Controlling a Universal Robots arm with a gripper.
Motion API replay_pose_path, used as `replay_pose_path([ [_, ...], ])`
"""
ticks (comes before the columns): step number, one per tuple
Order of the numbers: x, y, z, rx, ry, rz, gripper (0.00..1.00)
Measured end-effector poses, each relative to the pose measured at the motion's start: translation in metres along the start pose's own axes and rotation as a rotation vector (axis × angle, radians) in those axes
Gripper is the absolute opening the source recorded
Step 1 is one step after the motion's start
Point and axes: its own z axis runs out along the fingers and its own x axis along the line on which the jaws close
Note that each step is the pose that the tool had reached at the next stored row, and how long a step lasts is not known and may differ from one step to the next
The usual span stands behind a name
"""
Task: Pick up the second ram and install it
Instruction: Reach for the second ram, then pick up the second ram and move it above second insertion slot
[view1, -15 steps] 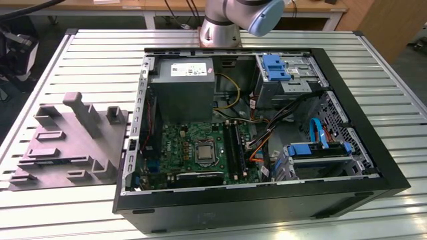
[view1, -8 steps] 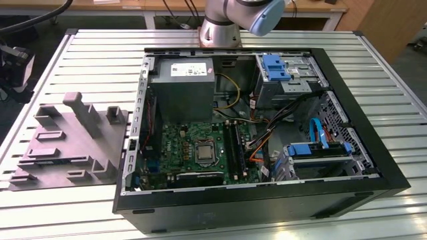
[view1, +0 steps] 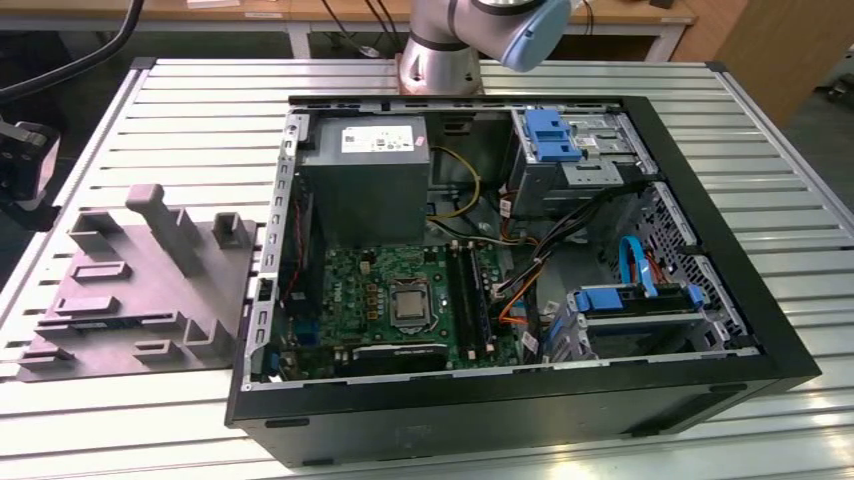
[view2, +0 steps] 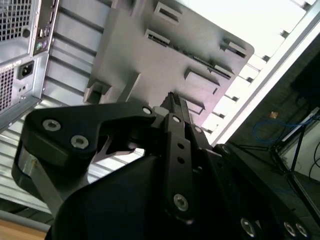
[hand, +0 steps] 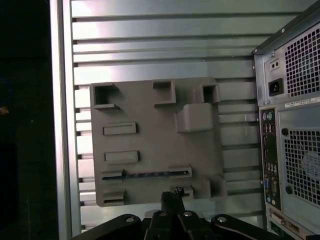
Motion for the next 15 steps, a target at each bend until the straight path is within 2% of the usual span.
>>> replay_pose_path([
  [15,0.0001,0.0000,0.0004,0.0001,0.0002,0.000,0.10],
])
